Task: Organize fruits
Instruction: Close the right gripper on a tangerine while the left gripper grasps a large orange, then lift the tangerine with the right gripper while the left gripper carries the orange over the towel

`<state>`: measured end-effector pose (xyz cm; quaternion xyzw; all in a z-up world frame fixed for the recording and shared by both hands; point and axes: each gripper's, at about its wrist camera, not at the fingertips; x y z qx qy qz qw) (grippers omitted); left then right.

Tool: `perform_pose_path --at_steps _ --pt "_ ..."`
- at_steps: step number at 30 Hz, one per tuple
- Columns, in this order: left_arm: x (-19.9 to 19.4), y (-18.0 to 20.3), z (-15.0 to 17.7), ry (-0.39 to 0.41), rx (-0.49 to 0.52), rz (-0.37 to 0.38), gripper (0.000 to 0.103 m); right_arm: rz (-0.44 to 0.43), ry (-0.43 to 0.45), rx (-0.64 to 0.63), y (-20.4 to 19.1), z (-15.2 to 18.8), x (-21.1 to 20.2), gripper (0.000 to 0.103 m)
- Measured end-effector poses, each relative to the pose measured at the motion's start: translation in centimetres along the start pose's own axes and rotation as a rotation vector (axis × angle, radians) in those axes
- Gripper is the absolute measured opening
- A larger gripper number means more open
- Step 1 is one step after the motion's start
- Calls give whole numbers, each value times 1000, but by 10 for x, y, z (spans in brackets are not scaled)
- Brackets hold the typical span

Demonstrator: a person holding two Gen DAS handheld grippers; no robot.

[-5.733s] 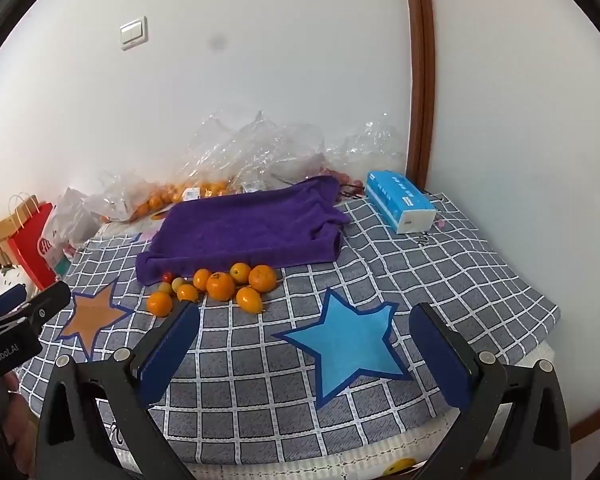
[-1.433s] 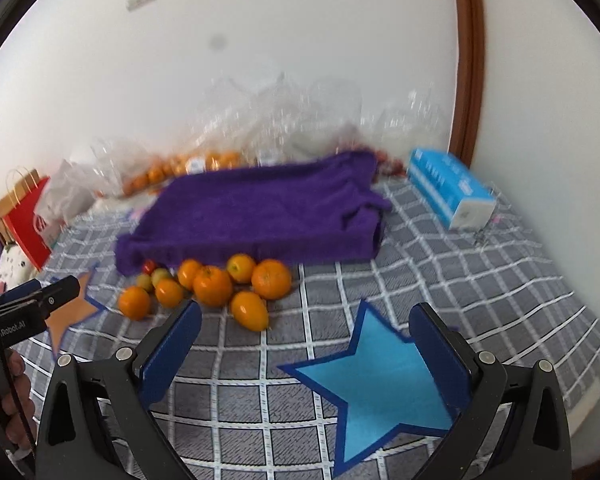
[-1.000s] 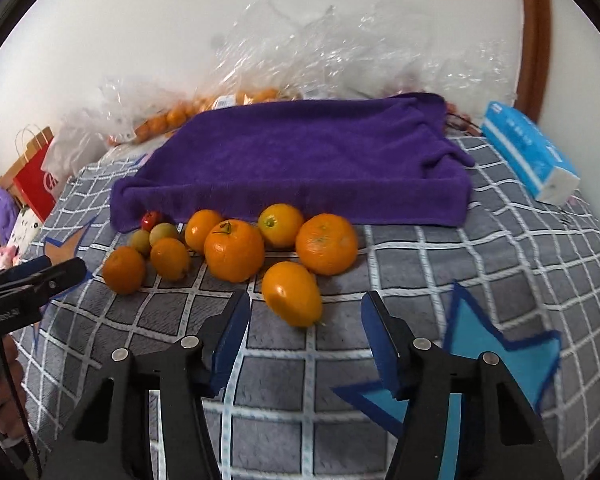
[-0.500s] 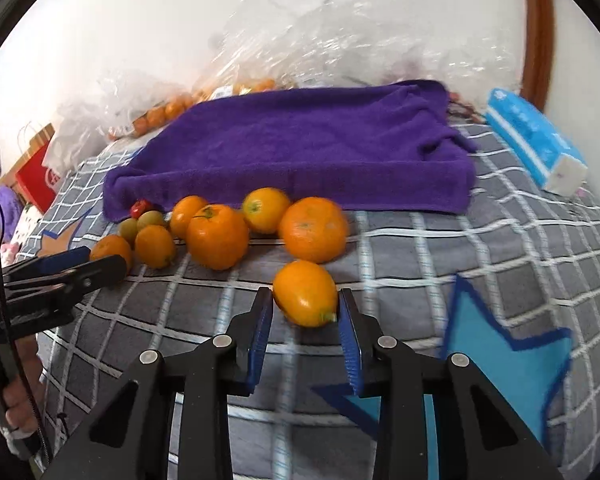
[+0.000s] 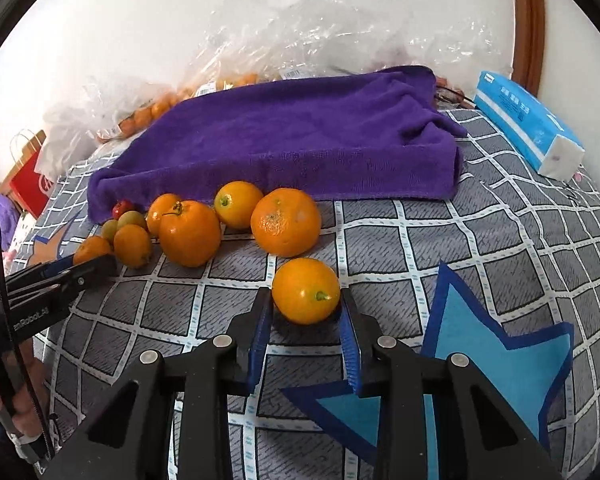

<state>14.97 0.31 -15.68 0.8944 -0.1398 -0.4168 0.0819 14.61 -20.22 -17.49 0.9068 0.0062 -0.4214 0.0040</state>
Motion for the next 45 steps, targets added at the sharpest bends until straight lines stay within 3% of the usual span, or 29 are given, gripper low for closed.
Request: perform_pose_path --at_steps 3,7,9,12,20,30,34,41,45 --pt "1 2 0 -2 6 21 54 0 -1 -5 0 0 0 33" --pt "2 3 0 -4 13 24 55 12 5 -12 -2 2 -1 33" --pt "0 1 0 4 -3 40 53 19 11 -16 -3 2 -2 33" --pt "-5 -10 1 27 -59 83 38 16 24 -16 -3 3 -4 33" --pt "-13 -9 3 76 -81 122 38 -3 101 8 1 6 -21 33" --pt "-33 -2 -2 111 -94 130 38 -27 112 34 12 -5 -36 33" --pt "-44 -1 -14 122 -120 154 38 -3 170 14 11 -22 -52 33" --pt "-60 5 -48 197 -77 106 38 14 224 22 8 -52 -55 33" --pt "-58 2 -70 231 -86 94 38 -29 225 46 9 -70 -50 33"
Point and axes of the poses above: each gripper's, at about its wrist camera, not at the fingertips, and x roughly the way its jaws point, y to its right, z to its underside, and after that the axes turned 9 degrees about z, right-handed
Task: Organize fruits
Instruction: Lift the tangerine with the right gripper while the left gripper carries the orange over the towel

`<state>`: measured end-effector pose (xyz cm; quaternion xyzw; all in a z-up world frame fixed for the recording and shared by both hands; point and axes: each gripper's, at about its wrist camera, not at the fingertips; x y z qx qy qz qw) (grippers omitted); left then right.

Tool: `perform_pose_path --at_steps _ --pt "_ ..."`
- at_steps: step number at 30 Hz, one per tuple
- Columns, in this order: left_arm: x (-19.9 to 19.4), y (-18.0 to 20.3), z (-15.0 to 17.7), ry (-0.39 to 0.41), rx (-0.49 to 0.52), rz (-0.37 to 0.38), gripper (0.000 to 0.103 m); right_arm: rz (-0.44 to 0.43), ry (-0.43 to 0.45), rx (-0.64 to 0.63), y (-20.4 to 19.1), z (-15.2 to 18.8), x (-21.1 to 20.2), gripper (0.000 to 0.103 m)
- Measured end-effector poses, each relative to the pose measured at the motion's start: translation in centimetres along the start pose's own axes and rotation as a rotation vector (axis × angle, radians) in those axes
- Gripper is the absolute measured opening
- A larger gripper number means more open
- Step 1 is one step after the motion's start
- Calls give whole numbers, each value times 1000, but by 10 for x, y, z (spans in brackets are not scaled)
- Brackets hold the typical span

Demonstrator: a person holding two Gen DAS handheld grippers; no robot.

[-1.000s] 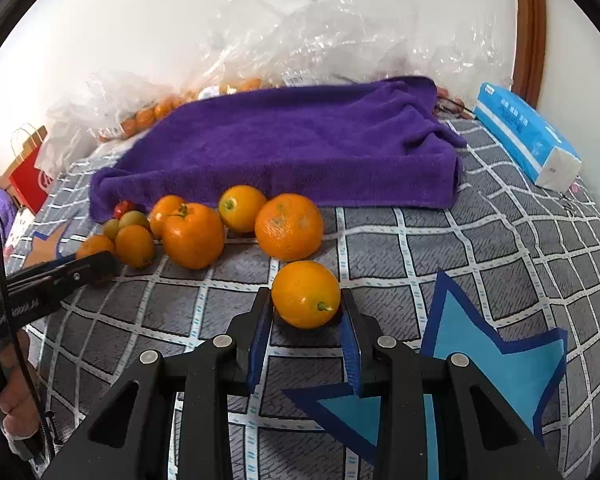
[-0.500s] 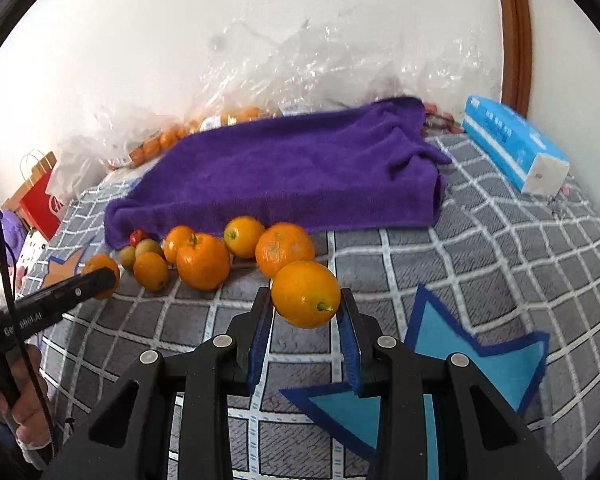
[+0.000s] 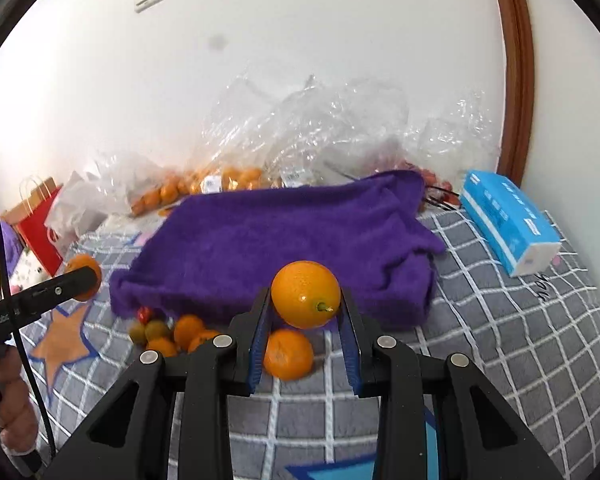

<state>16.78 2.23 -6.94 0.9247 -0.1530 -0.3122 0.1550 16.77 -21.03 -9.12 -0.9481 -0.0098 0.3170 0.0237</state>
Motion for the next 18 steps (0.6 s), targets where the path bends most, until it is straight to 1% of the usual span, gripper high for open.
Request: perform_pose_path --at_steps 2,6,11,16,18 --pt "7 1 -11 10 -6 2 38 -12 3 3 -2 -9 4 33" --pt "25 1 -28 19 -10 -6 38 -7 35 -10 -7 -27 11 33" --pt "53 0 -42 4 -27 -13 38 -15 50 -9 -11 -45 28 33" --pt "70 -9 -35 -6 -38 -20 38 -10 52 0 -11 -50 46 33" --pt "79 -15 -30 -41 -49 -29 38 -10 34 3 -8 -46 55 33"
Point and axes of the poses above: each gripper's, at about its wrist camera, not at the fingertips, and x roughly the way its jaws point, y to its right, z to its underside, and after that the axes turned 9 degrees about z, right-handed
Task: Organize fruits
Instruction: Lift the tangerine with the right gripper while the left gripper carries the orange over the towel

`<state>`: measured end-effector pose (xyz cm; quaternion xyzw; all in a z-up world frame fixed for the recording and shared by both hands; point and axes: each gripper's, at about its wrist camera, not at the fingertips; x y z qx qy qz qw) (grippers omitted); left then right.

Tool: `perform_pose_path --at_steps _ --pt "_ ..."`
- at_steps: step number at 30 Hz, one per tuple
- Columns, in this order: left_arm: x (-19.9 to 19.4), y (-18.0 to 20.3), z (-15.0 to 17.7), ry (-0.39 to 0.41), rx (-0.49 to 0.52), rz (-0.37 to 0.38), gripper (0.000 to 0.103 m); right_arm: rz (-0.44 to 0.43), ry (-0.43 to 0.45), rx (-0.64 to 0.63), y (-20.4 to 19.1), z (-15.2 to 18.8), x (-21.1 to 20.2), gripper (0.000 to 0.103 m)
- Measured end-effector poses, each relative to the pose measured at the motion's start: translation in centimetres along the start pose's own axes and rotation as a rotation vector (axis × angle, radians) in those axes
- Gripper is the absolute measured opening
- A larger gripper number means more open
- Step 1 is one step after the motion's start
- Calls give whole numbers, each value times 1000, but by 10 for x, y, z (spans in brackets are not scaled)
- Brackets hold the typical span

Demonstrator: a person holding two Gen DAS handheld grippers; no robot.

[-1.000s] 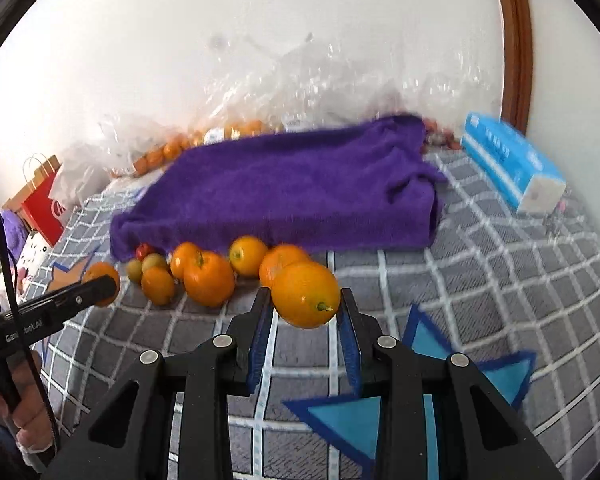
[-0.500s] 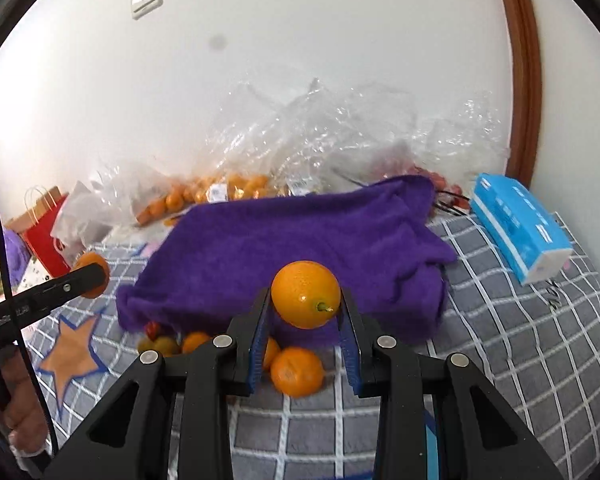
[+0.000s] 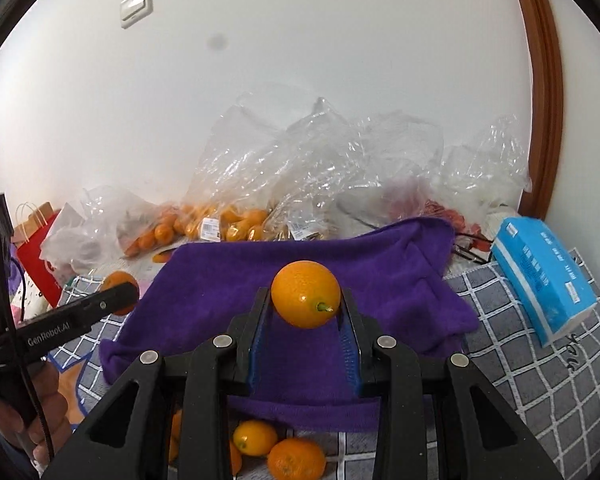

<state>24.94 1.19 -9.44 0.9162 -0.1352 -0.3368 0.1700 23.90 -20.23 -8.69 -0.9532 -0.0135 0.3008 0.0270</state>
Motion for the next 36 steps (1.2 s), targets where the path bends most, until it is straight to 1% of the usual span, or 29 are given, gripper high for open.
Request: perform_pose_path --at_steps 3,8,12,17,23,33,36 --pt "7 -6 3 -23 -15 -1 38 -21 -35 12 5 7 12 33" --pt "11 -8 5 -21 -21 7 38 6 -50 27 15 12 21 33" --pt "18 -12 6 -41 -29 6 38 5 -55 42 21 13 24 33" --pt "24 -16 9 -60 -44 16 38 20 -71 29 19 17 32 33" --pt "28 -19 12 -76 -60 24 38 -4 -101 38 16 23 42 33" --pt "35 -16 17 -84 -33 6 38 15 -139 33 13 31 55 33" --pt "36 -16 17 -87 -31 4 38 7 -146 36 13 31 56 33"
Point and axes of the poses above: each gripper's, at about its wrist camera, not at the fingertips, and x roughly the way its jaws point, y to its right, z to its underside, and after that the axes turned 9 degrees about z, right-handed
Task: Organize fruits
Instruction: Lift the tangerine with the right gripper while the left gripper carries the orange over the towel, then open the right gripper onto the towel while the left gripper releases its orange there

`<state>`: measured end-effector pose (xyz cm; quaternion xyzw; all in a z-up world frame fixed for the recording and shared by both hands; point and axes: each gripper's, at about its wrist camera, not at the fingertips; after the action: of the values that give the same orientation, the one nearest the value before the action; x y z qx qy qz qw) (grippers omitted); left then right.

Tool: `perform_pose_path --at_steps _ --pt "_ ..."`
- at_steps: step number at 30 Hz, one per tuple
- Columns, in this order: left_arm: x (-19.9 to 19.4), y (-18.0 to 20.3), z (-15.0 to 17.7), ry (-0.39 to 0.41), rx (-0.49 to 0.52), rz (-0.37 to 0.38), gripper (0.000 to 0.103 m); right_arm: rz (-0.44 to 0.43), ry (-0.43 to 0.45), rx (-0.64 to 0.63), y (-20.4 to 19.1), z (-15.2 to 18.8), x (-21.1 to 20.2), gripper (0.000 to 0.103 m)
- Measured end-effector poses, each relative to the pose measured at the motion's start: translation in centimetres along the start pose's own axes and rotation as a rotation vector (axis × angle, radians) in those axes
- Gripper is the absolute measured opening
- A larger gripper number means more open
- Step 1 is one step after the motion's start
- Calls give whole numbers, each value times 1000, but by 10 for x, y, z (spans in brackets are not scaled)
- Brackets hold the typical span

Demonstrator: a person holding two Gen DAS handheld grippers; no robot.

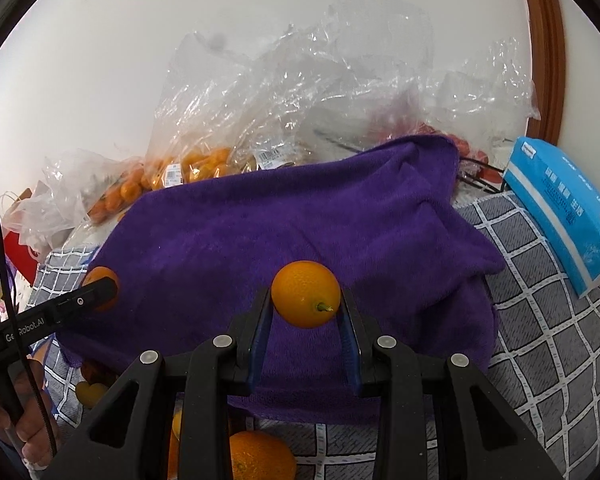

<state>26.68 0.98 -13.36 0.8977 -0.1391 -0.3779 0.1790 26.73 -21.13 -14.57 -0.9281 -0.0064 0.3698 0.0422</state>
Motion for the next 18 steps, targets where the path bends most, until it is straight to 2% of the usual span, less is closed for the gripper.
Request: perform_pose_path --at_steps 18 --pt "3 3 4 -1 46 -15 38 32 -19 -45 -9 7 7 33"
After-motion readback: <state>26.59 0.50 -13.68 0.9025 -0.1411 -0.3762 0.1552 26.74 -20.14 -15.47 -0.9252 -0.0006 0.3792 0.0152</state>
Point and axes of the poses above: each gripper's, at about its wrist camera, not at the fingertips, and x roughly the way its jaws point, y to its right, z to its underside, and after that the axes turned 9 degrees about z, right-handed
